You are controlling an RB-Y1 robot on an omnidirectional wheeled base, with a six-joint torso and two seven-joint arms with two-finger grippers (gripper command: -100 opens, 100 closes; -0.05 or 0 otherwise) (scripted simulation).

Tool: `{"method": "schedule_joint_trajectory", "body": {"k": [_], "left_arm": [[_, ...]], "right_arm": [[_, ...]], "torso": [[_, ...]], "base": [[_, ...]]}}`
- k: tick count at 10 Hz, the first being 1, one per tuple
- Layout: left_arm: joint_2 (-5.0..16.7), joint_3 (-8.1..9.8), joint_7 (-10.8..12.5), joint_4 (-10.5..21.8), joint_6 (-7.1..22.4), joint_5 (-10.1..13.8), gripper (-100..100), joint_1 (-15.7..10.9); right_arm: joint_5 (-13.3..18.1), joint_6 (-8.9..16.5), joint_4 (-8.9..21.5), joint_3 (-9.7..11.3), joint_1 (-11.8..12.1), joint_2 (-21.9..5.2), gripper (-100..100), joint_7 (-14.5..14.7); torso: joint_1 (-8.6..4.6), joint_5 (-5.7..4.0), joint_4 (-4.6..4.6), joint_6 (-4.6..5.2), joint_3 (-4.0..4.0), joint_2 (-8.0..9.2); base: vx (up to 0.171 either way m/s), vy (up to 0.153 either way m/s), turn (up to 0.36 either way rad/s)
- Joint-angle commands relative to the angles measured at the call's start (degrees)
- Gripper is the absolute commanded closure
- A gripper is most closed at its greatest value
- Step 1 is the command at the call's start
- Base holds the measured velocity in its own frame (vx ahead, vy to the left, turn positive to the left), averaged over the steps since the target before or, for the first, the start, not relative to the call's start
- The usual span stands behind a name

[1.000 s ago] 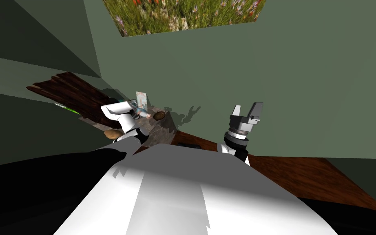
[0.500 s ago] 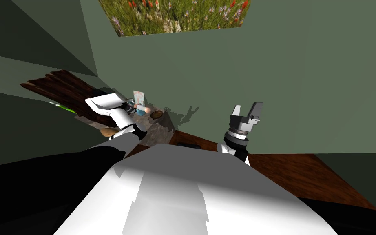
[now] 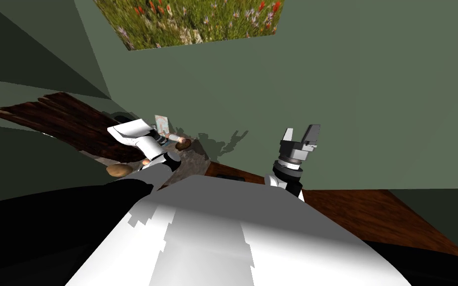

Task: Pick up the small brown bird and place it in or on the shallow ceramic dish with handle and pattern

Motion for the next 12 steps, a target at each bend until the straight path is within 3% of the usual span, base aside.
{"method": "schedule_joint_trajectory", "body": {"k": [1, 4, 7, 9, 10, 11, 12], "left_arm": [[-1.1, 1.06, 0.6, 0.1, 2.1, -1.7, 100, 1.0], [-3.9, 1.70, 1.4, -1.7, 5.3, -5.7, 100, 3.9], [-4.4, 1.17, 1.5, -3.0, 6.1, -7.3, 100, 4.7], [-4.5, -0.62, 1.3, -4.6, 5.9, -8.3, 100, 4.8], [-4.5, 0.05, 1.4, -3.9, 6.1, -8.1, 100, 4.8], [-4.4, -0.08, 1.4, -4.0, 6.0, -8.1, -100, 4.8], [-4.4, -0.07, 1.4, -4.0, 6.0, -8.1, -100, 4.7]], "right_arm": [[0.0, 0.0, 0.0, 0.0, 0.0, 0.0, 0, 0.0], [0.0, 0.0, 0.0, 0.0, 0.0, 0.0, 0, 0.0], [0.0, 0.0, 0.0, 0.0, 0.0, 0.0, 0, 0.0], [0.0, 0.0, 0.0, 0.0, 0.0, 0.0, 0, 0.0], [0.0, 0.0, 0.0, 0.0, 0.0, 0.0, 0, 0.0], [0.0, 0.0, 0.0, 0.0, 0.0, 0.0, 0, 0.0], [0.0, 0.0, 0.0, 0.0, 0.0, 0.0, 0, 0.0]], "torso": [[0.00, 0.00, 0.00, 0.00, 0.00, 0.00], [0.06, 0.03, -0.08, 0.02, -0.17, -0.28], [0.14, -0.08, 0.10, -0.09, 0.21, 0.36], [0.09, -0.15, 0.16, -0.14, 0.33, 0.53], [0.03, -0.23, 0.18, -0.03, 0.29, 0.40], [0.04, -0.18, 0.16, -0.06, 0.31, 0.50], [0.07, -0.17, 0.19, -0.07, 0.38, 0.62]], "base": [[0.159, -0.045, -0.071], [0.202, -0.040, -0.051], [0.063, -0.006, -0.008], [0.072, -0.016, 0.007], [0.046, -0.003, -0.007], [0.008, 0.000, -0.003], [0.000, 0.000, 0.000]]}}
